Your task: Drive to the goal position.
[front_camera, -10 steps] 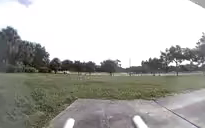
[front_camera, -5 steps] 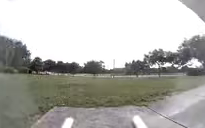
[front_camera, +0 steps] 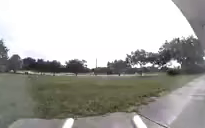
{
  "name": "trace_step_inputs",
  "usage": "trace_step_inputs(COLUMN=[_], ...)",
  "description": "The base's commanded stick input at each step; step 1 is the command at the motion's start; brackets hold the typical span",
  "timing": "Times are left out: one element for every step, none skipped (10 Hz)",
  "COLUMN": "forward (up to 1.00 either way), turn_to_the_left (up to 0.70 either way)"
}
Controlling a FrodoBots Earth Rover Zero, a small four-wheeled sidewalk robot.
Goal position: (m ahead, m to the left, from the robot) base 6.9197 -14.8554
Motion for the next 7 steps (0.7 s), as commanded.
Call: trace_step_inputs(forward=[0.68,0.68,0.68,0.68,0.68,0.68,0.68], turn_to_the_left=[-0.31,-0.31,-0.31,-0.31,-0.31,-0.31,-0.31])
